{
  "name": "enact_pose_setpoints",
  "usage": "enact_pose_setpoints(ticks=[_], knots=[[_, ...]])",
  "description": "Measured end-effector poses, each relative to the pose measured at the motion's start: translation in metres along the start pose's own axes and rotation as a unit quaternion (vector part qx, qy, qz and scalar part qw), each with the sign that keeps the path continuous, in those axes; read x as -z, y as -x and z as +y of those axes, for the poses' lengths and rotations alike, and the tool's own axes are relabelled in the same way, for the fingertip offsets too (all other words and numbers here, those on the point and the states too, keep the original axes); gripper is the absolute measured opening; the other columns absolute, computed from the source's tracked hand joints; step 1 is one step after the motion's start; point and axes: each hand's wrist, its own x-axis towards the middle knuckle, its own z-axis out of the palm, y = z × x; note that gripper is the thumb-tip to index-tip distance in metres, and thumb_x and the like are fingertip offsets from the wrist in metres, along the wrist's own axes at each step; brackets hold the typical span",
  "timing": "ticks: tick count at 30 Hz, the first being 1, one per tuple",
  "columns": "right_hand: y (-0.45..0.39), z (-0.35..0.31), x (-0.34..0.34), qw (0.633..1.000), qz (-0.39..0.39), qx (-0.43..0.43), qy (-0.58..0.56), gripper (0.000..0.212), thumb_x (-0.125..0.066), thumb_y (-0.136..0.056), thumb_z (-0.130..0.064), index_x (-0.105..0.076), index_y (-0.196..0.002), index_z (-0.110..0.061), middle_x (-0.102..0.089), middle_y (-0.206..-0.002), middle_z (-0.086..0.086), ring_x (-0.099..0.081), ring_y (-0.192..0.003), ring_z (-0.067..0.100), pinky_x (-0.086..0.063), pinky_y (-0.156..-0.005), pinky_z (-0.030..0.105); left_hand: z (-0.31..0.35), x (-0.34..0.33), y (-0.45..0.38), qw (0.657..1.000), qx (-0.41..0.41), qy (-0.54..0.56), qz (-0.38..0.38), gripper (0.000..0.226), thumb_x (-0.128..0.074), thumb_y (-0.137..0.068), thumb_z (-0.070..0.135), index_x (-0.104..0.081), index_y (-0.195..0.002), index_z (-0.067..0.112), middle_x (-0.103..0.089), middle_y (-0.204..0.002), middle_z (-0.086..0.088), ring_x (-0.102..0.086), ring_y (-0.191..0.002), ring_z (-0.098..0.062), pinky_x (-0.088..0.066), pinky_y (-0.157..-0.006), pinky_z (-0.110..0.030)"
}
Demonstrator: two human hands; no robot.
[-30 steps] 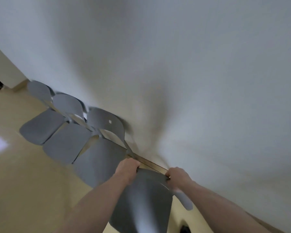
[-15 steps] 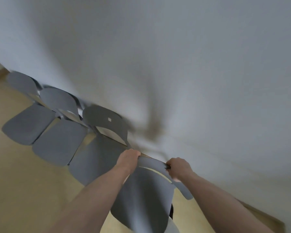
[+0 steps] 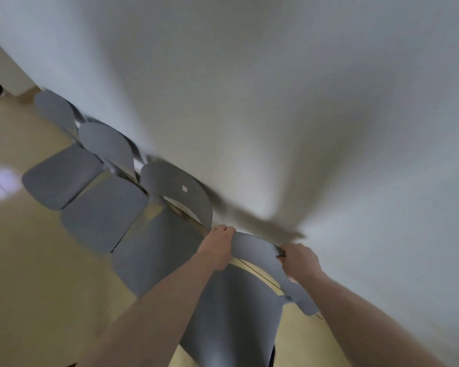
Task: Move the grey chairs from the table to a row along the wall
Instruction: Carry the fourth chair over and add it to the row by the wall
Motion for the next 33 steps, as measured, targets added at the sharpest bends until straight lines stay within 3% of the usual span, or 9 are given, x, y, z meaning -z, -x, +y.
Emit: enact_pose_setpoints(ticks=[3, 7, 13, 18, 22, 24, 29, 33], knots=[[-0.014, 0.009, -0.001, 0.999, 0.015, -0.021, -0.019, 0.016, -0.052, -0.099, -0.029, -0.062, -0.102, -0.018, -0.067, -0.088, 0.005, -0.064, -0.08, 0.028, -0.043, -0.063, 0.031, -0.003, -0.004, -0.013, 1.0, -0.001, 0.012, 0.002, 0.075, -0.068, -0.079, 0.001, -0.034, -0.143, 0.018, -0.041, -0.136, -0.004, -0.042, -0.124, -0.027, -0.041, -0.106, -0.04], [-0.034, 0.021, -0.007, 0.999, 0.043, -0.01, -0.026, 0.015, -0.052, -0.097, -0.03, -0.063, -0.099, -0.02, -0.07, -0.096, 0.003, -0.064, -0.088, 0.029, -0.043, -0.066, 0.031, -0.001, -0.013, -0.033, 0.999, 0.009, 0.022, 0.022, 0.08, -0.066, -0.078, -0.002, -0.03, -0.147, 0.019, -0.039, -0.142, -0.002, -0.042, -0.127, -0.029, -0.041, -0.107, -0.041], [-0.038, 0.03, -0.016, 0.999, 0.028, -0.009, -0.039, 0.013, -0.049, -0.097, -0.023, -0.06, -0.101, -0.018, -0.069, -0.095, 0.003, -0.062, -0.079, 0.026, -0.053, -0.068, 0.035, 0.011, -0.015, -0.041, 0.997, 0.045, 0.029, 0.056, 0.068, -0.063, -0.08, -0.006, -0.044, -0.14, 0.02, -0.049, -0.135, -0.001, -0.047, -0.124, -0.026, -0.045, -0.102, -0.04], [-0.015, 0.047, -0.027, 0.995, -0.009, -0.069, -0.069, 0.037, -0.053, -0.097, -0.025, -0.05, -0.132, -0.016, -0.07, -0.105, 0.005, -0.069, -0.087, 0.022, -0.053, -0.064, 0.029, 0.015, -0.006, -0.052, 0.996, 0.07, 0.029, 0.055, 0.041, -0.057, -0.081, -0.001, -0.06, -0.117, 0.019, -0.058, -0.11, -0.003, -0.056, -0.106, -0.028, -0.05, -0.085, -0.04], [0.006, 0.068, -0.038, 0.986, -0.031, -0.144, -0.083, 0.009, -0.046, -0.096, -0.02, -0.051, -0.102, -0.015, -0.065, -0.091, 0.004, -0.06, -0.074, 0.023, -0.052, -0.067, 0.033, 0.013, -0.005, -0.059, 0.996, 0.07, 0.016, 0.058, 0.033, -0.061, -0.079, 0.002, -0.063, -0.107, 0.018, -0.06, -0.104, -0.004, -0.058, -0.099, -0.028, -0.052, -0.083, -0.042], [0.006, 0.072, -0.039, 0.983, -0.034, -0.153, -0.095, 0.004, -0.045, -0.095, -0.015, -0.048, -0.093, -0.014, -0.055, -0.079, 0.001, -0.052, -0.065, 0.019, -0.046, -0.057, 0.029, 0.013, -0.005, -0.062, 0.995, 0.076, 0.012, 0.059, 0.031, -0.059, -0.079, 0.001, -0.065, -0.104, 0.017, -0.062, -0.101, -0.005, -0.06, -0.097, -0.028, -0.052, -0.083, -0.042], [-0.01, 0.068, -0.038, 0.986, -0.014, -0.121, -0.118, 0.012, -0.049, -0.095, -0.014, -0.059, -0.1, -0.012, -0.06, -0.08, 0.001, -0.057, -0.069, 0.02, -0.042, -0.055, 0.026, 0.017, 0.008, -0.071, 0.992, 0.119, -0.007, 0.041, 0.02, -0.057, -0.083, 0.003, -0.066, -0.099, 0.013, -0.064, -0.1, -0.01, -0.063, -0.095, -0.031, -0.054, -0.083, -0.042], [-0.016, 0.065, -0.034, 0.98, 0.0, -0.127, -0.15, 0.018, -0.053, -0.091, -0.007, -0.062, -0.105, -0.011, -0.056, -0.075, 0.001, -0.056, -0.07, 0.024, -0.044, -0.059, 0.03, 0.017, 0.008, -0.066, 0.993, 0.118, -0.019, 0.013, 0.027, -0.064, -0.086, 0.009, -0.06, -0.112, 0.011, -0.058, -0.111, -0.011, -0.06, -0.107, -0.033, -0.052, -0.088, -0.042]])
